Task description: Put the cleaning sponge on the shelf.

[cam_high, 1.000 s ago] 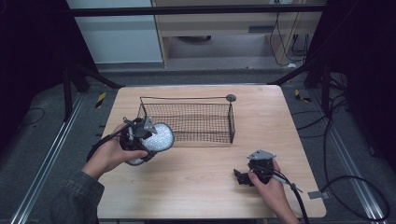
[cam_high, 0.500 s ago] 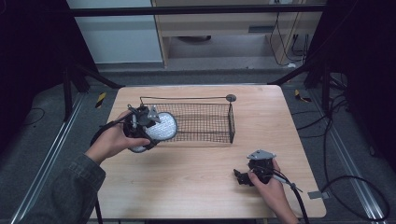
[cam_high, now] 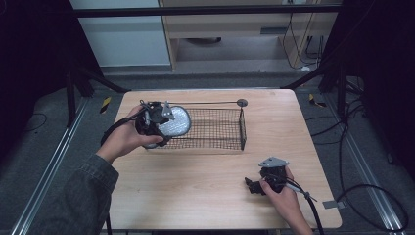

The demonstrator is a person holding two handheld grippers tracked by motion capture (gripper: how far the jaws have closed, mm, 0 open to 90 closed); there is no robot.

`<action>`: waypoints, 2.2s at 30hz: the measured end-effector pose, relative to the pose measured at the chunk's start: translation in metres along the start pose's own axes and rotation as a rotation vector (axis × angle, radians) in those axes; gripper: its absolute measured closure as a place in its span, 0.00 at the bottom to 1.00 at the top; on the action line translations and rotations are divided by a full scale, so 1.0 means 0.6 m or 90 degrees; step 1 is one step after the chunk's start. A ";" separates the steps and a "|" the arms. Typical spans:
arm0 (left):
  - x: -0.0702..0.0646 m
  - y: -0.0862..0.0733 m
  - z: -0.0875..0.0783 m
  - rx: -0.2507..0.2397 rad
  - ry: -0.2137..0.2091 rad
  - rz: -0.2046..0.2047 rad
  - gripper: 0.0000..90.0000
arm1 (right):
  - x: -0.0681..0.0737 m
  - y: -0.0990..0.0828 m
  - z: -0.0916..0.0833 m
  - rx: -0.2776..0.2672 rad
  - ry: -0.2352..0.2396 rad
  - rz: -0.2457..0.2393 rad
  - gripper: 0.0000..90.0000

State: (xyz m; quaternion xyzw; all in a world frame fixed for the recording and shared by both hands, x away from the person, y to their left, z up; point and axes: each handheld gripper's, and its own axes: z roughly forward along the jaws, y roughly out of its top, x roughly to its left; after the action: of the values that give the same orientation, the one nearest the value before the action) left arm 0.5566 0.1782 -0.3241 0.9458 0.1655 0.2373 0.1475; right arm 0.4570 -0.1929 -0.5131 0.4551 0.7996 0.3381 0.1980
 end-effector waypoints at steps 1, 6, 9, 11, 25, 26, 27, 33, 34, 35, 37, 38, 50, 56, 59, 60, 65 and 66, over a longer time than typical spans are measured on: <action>0.001 0.002 -0.001 0.001 0.003 0.002 0.14 | 0.000 0.000 0.000 0.000 0.000 0.000 0.01; 0.016 0.015 -0.001 -0.003 0.013 0.028 0.14 | 0.000 0.001 0.000 0.002 0.003 0.003 0.01; 0.026 0.022 0.002 -0.004 0.017 0.034 0.14 | -0.001 0.001 0.001 0.001 0.004 -0.001 0.00; 0.031 0.027 0.004 0.007 0.019 0.035 0.14 | -0.001 0.002 0.002 0.001 0.005 -0.002 0.00; 0.024 0.045 0.014 0.011 0.019 0.064 0.14 | -0.001 0.001 0.002 0.000 0.004 -0.005 0.01; 0.024 0.046 0.015 0.012 0.018 0.066 0.14 | -0.001 0.002 0.002 0.001 0.005 -0.005 0.01; 0.024 0.046 0.017 0.011 0.021 0.069 0.14 | -0.001 0.002 0.002 0.001 0.006 -0.004 0.01; 0.034 0.047 0.030 0.009 0.025 0.066 0.14 | -0.001 0.002 0.002 0.001 0.005 -0.005 0.01; 0.036 0.046 0.033 0.011 0.023 0.066 0.14 | -0.001 0.002 0.002 0.001 0.005 -0.005 0.01; 0.038 0.045 0.036 0.012 0.023 0.066 0.14 | -0.001 0.002 0.002 0.001 0.005 -0.005 0.01; 0.043 0.042 0.044 0.021 0.025 0.067 0.14 | -0.001 0.002 0.002 0.001 0.005 -0.005 0.00; 0.047 0.040 0.049 0.021 0.024 0.065 0.14 | -0.001 0.002 0.002 0.001 0.005 -0.005 0.01; 0.062 0.027 0.082 0.024 0.016 0.060 0.14 | -0.001 0.002 0.002 0.001 0.007 -0.004 0.00; 0.058 0.022 0.096 0.028 0.009 0.060 0.14 | -0.001 0.002 0.002 0.001 0.007 -0.004 0.00; 0.057 0.021 0.100 0.027 0.008 0.062 0.14 | -0.001 0.002 0.002 0.001 0.007 -0.004 0.00; 0.057 0.020 0.102 0.023 0.007 0.058 0.14 | -0.001 0.002 0.002 0.001 0.006 -0.005 0.00; 0.055 0.024 0.105 0.023 0.004 0.064 0.14 | -0.001 0.002 0.002 0.001 0.006 -0.005 0.00; 0.055 0.025 0.106 0.025 0.003 0.065 0.14 | -0.002 0.002 0.002 0.001 0.006 -0.005 0.00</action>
State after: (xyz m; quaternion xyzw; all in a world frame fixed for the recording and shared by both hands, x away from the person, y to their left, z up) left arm 0.6191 0.1644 -0.3593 0.9551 0.1222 0.2436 0.1166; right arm 0.4589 -0.1929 -0.5131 0.4507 0.8026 0.3388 0.1949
